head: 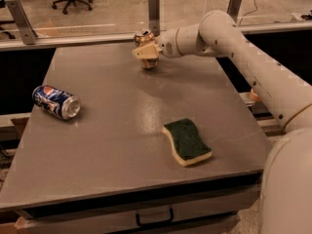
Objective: Move orange can near sponge
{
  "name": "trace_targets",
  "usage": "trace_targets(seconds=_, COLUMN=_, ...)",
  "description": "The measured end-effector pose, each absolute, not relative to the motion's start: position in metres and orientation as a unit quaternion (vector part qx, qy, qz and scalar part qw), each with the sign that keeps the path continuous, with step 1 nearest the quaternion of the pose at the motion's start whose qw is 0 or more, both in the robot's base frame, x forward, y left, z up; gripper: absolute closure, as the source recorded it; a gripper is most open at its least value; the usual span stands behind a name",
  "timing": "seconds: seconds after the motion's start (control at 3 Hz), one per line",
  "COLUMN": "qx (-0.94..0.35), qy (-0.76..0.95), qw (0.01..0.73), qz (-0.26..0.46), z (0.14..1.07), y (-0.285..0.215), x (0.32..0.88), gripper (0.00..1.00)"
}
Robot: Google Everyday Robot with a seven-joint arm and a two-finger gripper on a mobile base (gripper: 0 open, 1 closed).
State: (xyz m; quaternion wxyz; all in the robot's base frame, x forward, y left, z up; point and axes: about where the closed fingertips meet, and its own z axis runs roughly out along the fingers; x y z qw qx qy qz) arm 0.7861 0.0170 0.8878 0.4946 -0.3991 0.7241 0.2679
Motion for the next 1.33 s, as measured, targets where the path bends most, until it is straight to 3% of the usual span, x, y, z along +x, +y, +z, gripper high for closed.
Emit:
trace_targets(seconds=0.33, qx=-0.407, qy=0.714, qw=0.496, qz=0.279, z=0.901, y=0.014, x=0.774, gripper=0.87)
trace_targets(seconds=0.67, qx=-0.404, qy=0.715, qw=0.502, qz=0.272, z=0.931, y=-0.004, x=0.751, gripper=1.0)
trace_targets(seconds=1.33, qx=-0.415, qy=0.712, qw=0.487, qz=0.289, z=0.925, y=0.003, x=0.74, gripper=1.0)
